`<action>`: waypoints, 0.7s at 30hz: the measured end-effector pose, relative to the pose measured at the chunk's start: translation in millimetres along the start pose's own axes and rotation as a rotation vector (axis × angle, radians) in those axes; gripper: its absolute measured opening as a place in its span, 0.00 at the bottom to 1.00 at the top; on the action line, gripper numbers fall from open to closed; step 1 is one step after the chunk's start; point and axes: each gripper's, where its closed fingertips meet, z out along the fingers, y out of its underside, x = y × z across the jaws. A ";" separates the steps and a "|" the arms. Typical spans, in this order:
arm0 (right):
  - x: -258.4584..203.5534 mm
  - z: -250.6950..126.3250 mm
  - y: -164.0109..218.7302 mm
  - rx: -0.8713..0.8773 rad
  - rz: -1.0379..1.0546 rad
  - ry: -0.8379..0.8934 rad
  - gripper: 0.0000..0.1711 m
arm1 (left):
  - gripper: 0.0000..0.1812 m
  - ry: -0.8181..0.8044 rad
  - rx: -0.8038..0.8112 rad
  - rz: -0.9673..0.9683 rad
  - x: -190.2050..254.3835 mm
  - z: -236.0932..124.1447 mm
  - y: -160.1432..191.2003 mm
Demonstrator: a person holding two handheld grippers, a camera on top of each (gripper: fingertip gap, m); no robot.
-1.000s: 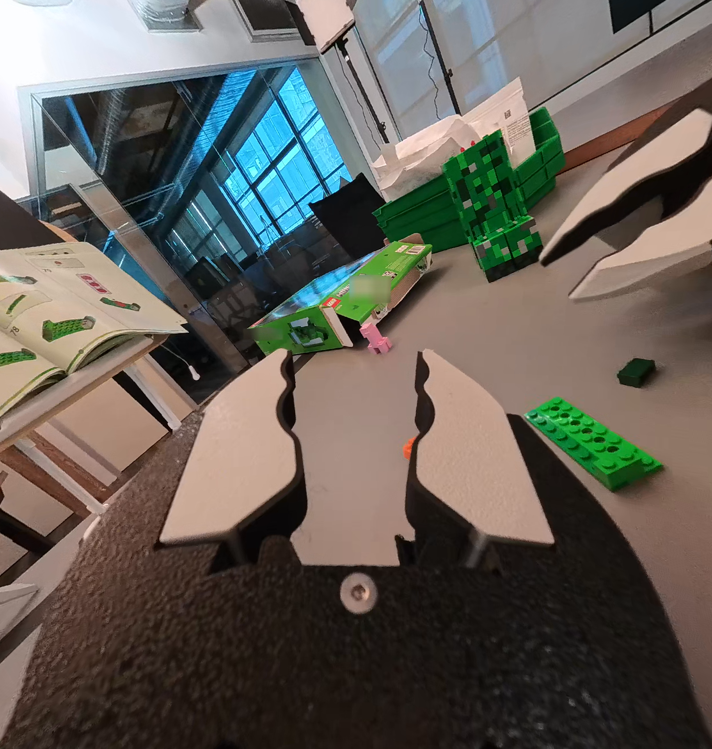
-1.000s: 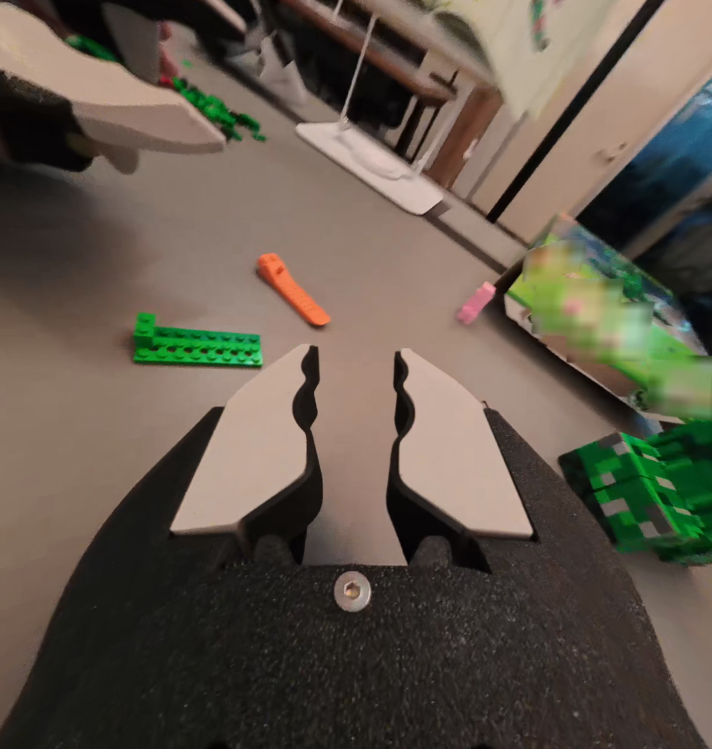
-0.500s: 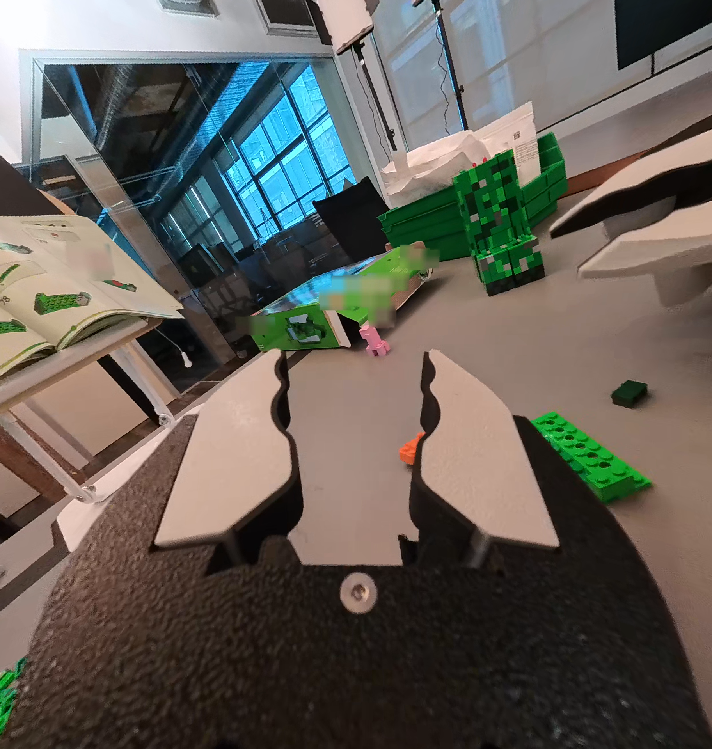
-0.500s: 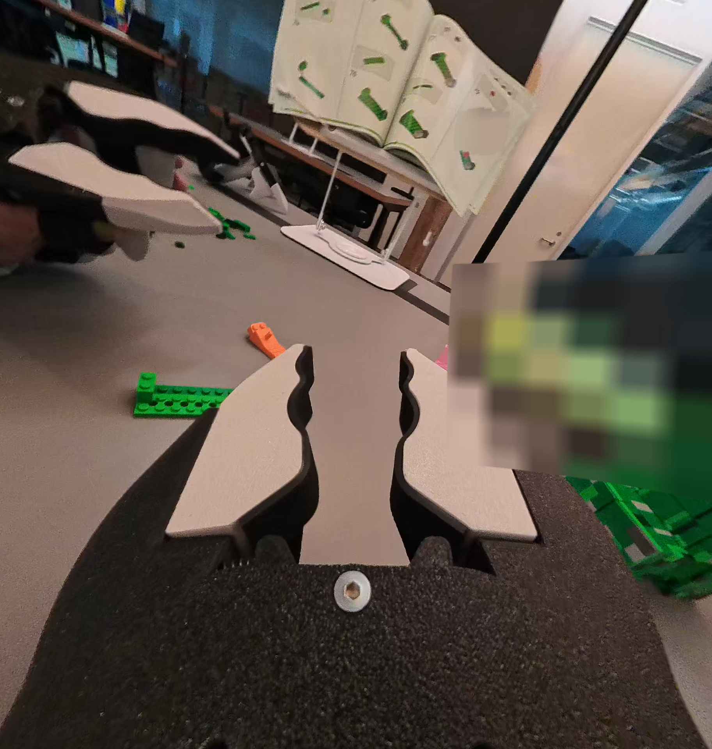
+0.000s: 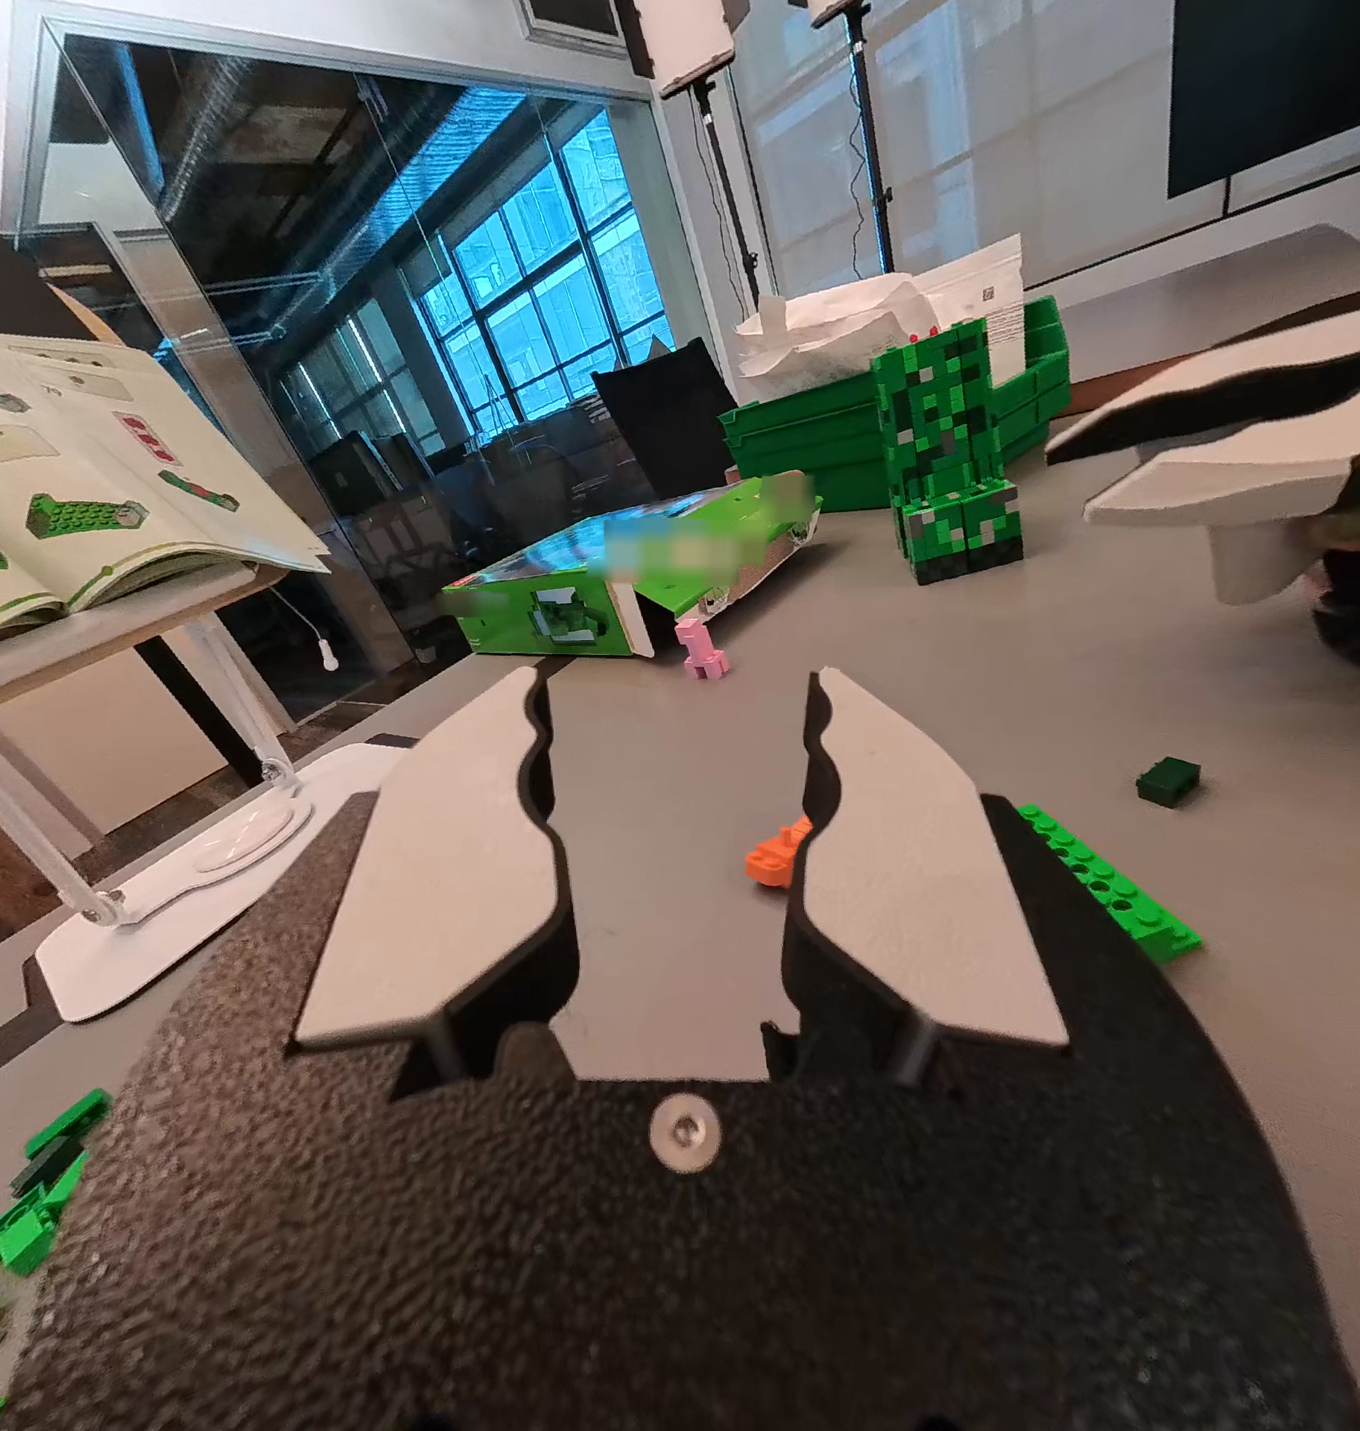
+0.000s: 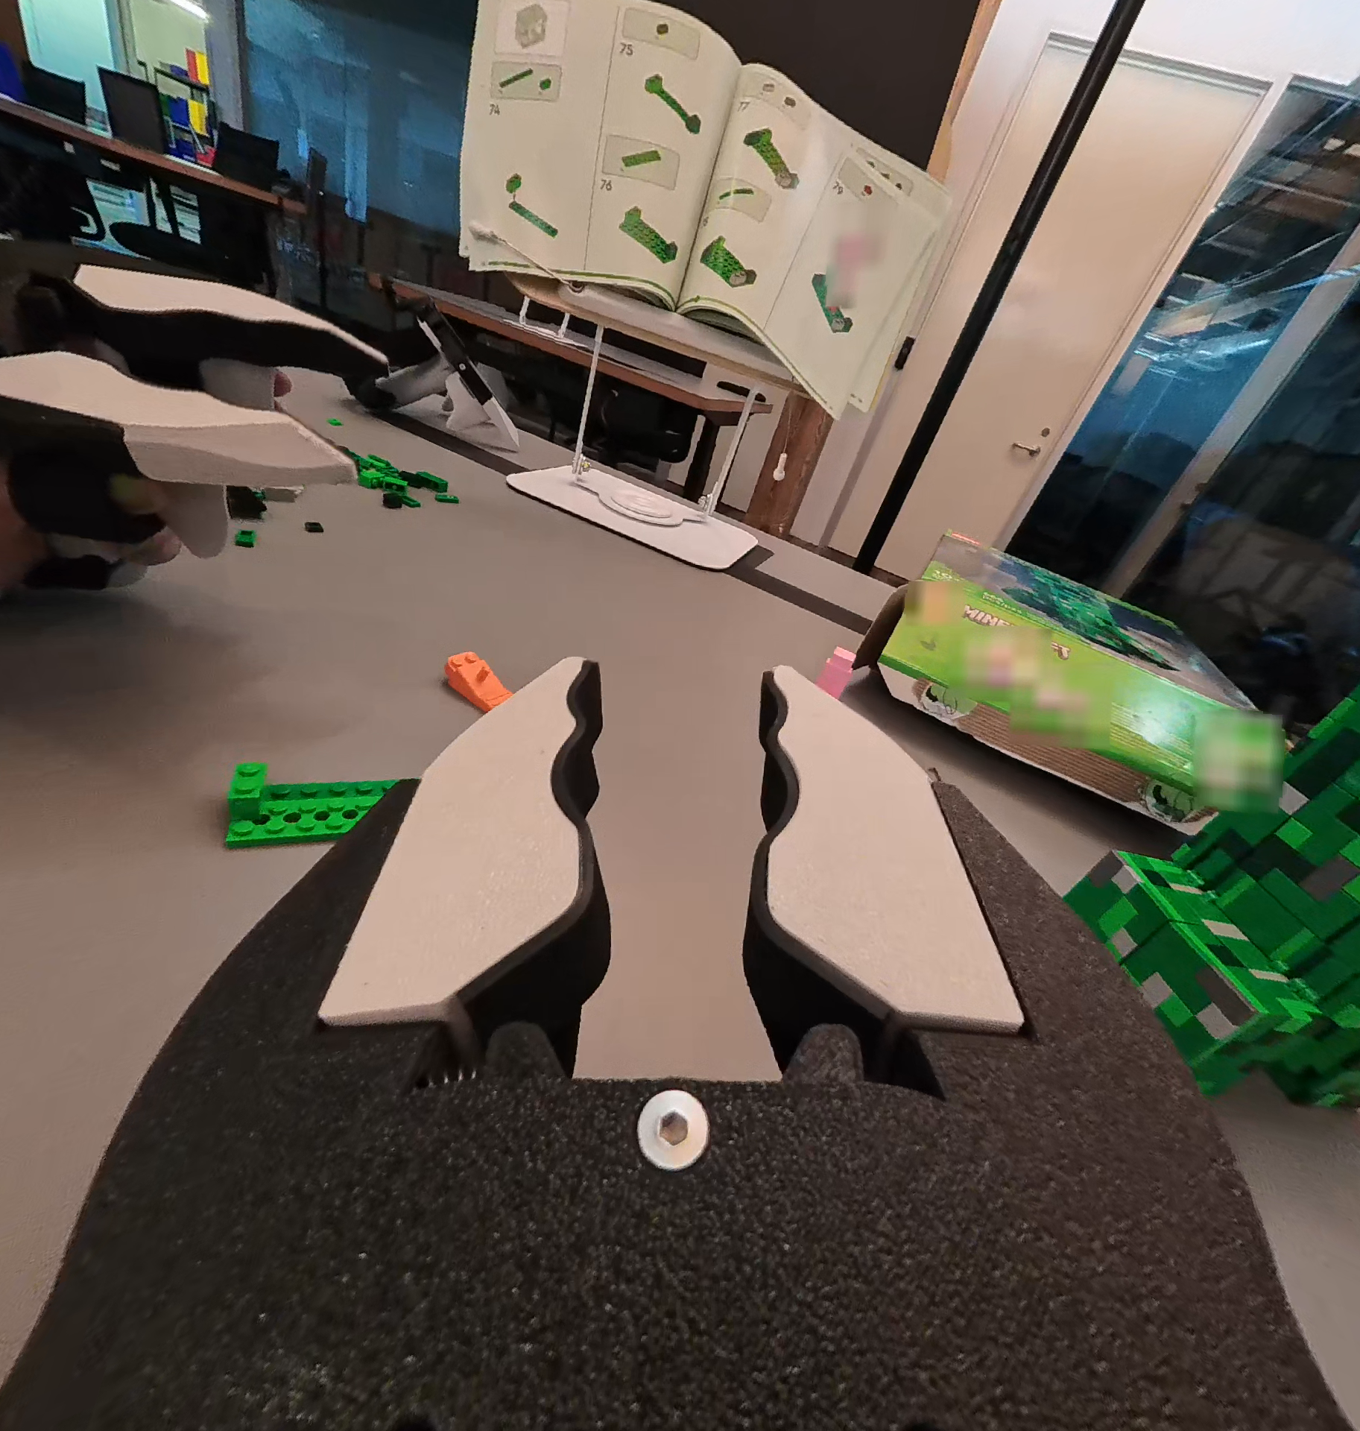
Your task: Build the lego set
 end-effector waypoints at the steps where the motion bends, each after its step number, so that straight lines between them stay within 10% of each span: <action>1: 0.2 0.2 -0.2 0.003 0.001 -0.001 0.23 | 0.35 0.005 -0.003 0.003 1.0 0.2 0.6; 21: -4.0 1.7 1.5 -0.009 -0.097 0.013 0.20 | 0.35 0.087 0.002 -0.076 8.9 -1.0 1.3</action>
